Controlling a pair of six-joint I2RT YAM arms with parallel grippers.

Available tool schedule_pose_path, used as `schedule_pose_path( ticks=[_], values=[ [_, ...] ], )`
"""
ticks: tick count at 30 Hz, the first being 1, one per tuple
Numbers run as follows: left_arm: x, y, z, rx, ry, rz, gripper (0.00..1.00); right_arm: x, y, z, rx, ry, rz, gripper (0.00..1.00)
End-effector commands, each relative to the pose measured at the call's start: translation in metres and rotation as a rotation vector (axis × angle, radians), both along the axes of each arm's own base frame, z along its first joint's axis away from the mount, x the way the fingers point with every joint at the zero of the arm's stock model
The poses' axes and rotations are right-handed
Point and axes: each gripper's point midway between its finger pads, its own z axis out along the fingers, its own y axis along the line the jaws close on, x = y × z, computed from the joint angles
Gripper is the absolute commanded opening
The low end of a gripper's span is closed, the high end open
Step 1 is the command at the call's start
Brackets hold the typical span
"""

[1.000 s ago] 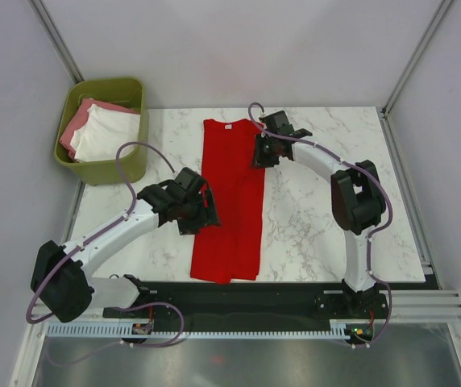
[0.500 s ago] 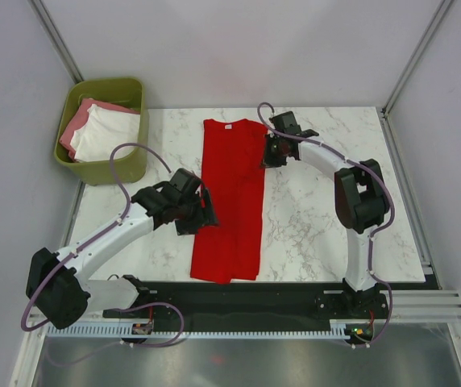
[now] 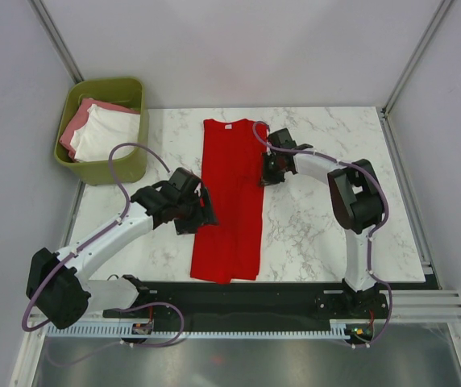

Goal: Fold and stack the t-shirts
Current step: Fold the tshirt

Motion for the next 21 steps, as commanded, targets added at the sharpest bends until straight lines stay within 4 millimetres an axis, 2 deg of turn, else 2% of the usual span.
schedule_pose_path(
  ticks=[1,4,7,9,14,16,18,19,20,21],
  values=[
    [0.0,-0.001,0.003,-0.003,-0.003,-0.035,0.77,-0.014,0.007,-0.016,0.001,0.021,0.017,0.0],
    [0.0,0.0,0.003,-0.003,-0.005,-0.033,0.77,-0.017,0.0,-0.026,-0.038,0.035,0.001,0.0],
    [-0.002,0.001,0.0,0.0,0.003,-0.029,0.77,-0.013,-0.008,-0.025,-0.052,0.032,-0.015,0.0],
    [-0.002,0.002,-0.001,-0.002,0.006,-0.029,0.77,-0.01,-0.01,-0.019,-0.043,0.026,-0.022,0.08],
    [-0.002,0.006,-0.003,0.004,0.009,-0.019,0.78,-0.005,-0.008,0.013,-0.013,-0.033,-0.009,0.31],
    [0.0,0.007,-0.004,0.006,0.011,-0.019,0.78,-0.009,-0.009,0.026,-0.008,-0.047,-0.006,0.36],
    [0.001,0.008,-0.006,0.012,0.018,-0.016,0.79,-0.02,-0.012,0.025,-0.004,-0.029,-0.003,0.44],
    [0.003,0.009,-0.008,0.017,0.023,-0.014,0.79,-0.023,-0.013,0.033,0.001,-0.043,-0.003,0.45],
    [0.004,0.01,-0.01,0.02,0.028,-0.009,0.79,-0.033,-0.017,0.026,-0.004,-0.018,-0.005,0.46],
    [0.004,0.012,-0.011,0.026,0.029,-0.012,0.79,-0.038,-0.016,0.031,0.01,-0.024,0.0,0.46]
  ],
)
